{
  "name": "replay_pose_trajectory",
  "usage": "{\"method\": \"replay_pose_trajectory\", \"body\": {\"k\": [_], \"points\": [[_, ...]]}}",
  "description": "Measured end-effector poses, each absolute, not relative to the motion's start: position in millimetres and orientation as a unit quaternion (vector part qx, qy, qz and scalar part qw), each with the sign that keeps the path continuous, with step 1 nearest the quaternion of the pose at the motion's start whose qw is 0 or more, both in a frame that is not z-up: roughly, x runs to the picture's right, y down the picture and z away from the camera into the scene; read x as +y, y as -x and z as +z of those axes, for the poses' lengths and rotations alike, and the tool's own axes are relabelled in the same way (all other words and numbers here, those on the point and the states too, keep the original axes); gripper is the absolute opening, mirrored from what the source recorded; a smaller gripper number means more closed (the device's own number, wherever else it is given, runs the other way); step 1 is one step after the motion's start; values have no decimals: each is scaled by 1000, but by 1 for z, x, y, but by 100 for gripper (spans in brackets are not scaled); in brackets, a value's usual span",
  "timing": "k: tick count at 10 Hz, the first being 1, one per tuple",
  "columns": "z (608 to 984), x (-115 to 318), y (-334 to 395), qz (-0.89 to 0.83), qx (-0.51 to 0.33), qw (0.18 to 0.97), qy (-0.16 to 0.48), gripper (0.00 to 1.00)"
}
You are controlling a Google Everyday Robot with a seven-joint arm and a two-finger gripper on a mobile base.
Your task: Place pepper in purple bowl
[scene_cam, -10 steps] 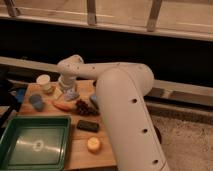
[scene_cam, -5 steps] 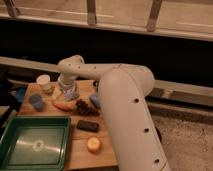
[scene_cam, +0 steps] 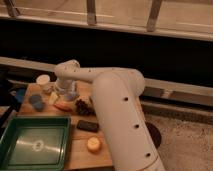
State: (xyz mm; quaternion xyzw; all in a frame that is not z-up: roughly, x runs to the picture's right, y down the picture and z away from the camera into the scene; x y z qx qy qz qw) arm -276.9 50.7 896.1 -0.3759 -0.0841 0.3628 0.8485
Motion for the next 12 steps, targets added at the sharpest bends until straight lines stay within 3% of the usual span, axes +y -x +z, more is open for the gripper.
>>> {"method": "replay_pose_trajectory", "body": {"k": [9,12], "points": [[913,100,314,346,-73,834,423,78],[912,96,309,345,-70,836,421,51]]}}
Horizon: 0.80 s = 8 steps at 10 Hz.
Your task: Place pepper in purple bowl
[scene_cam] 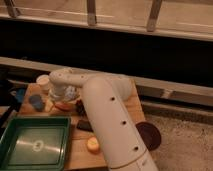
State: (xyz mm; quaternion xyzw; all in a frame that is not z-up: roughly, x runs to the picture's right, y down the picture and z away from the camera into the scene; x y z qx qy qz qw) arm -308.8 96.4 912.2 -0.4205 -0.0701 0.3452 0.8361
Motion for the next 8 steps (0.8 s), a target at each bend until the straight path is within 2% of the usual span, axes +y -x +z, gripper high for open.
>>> {"method": "replay_pose_trajectory", "body": {"k": [1,5,8], "points": [[912,96,307,346,-69,835,421,39],[917,101,306,347,-64,839,414,2],[918,102,306,347,-63,842,409,0]]}}
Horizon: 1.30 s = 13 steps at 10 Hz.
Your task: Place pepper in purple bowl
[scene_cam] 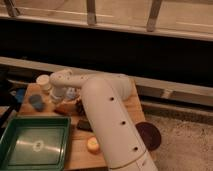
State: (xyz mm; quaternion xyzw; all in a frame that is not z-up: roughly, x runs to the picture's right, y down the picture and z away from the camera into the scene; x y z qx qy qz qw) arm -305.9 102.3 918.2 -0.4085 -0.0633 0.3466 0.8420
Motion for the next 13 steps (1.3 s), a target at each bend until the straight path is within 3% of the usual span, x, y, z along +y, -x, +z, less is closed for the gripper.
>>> {"method": "replay_pose_trajectory", "body": {"k": [5,9,13], "points": [[907,87,298,355,-75,851,380,0],[853,17,259,402,-111,855,307,0],[817,7,180,462,-120,834,275,0]]}}
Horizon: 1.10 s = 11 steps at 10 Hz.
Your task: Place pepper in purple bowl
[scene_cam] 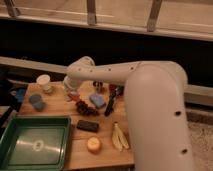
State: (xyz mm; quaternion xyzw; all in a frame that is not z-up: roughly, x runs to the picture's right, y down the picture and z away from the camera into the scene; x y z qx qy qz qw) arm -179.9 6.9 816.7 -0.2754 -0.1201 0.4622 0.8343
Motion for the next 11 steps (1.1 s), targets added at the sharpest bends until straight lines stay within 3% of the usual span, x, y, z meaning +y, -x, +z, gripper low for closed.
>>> {"method": "replay_pose_trajectory", "body": {"k": [8,11], "points": [[732,93,20,635,-19,735,235,0],[723,107,1,662,-9,714,229,0]]}}
